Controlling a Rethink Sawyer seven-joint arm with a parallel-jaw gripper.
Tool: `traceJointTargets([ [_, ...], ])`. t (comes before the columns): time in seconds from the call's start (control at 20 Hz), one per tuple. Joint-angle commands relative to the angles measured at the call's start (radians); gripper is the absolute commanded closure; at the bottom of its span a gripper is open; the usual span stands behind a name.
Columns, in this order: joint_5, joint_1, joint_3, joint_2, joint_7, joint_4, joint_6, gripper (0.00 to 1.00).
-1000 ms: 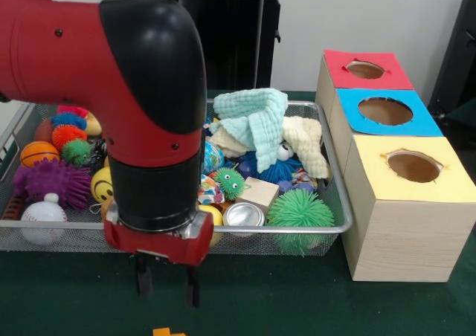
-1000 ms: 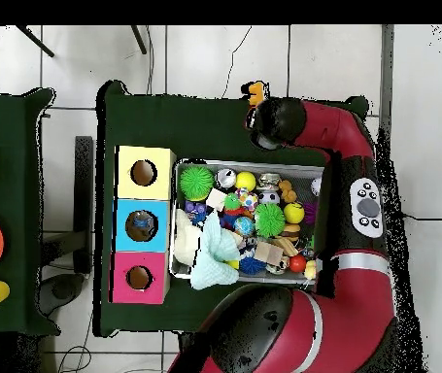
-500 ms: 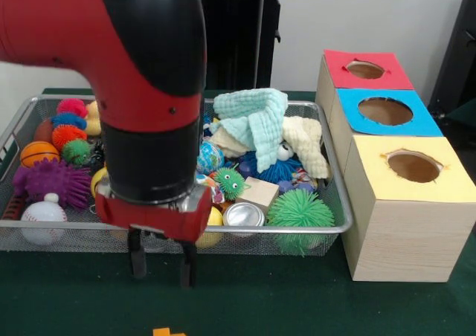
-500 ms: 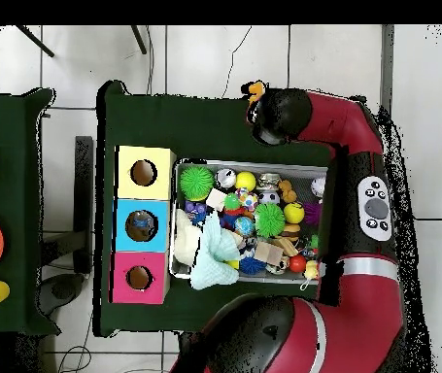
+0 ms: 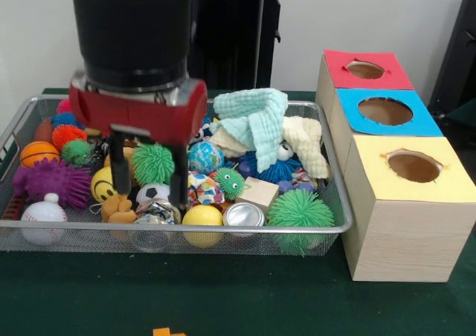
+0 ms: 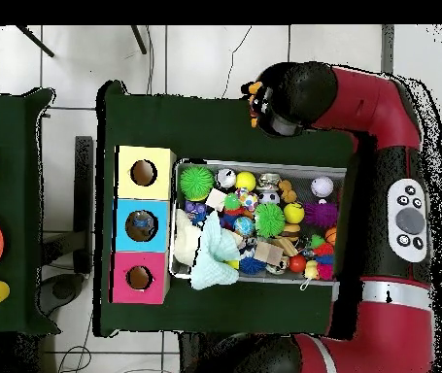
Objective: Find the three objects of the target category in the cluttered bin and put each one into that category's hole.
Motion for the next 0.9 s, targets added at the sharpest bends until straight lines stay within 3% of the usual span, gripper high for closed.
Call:
traceJointTargets([
  [0.05,-0.006,-0.051,0.019,-0.126,-0.254,0.259,0.036,0.00],
  [0.2,-0.029,-0.085,0.014,-0.160,-0.243,0.411,-0.100,0.00],
  [0.4,-0.060,-0.118,0.027,-0.165,-0.217,0.507,-0.219,0.00],
  [0.9,-0.113,-0.158,0.067,-0.126,-0.254,0.519,-0.270,0.00],
])
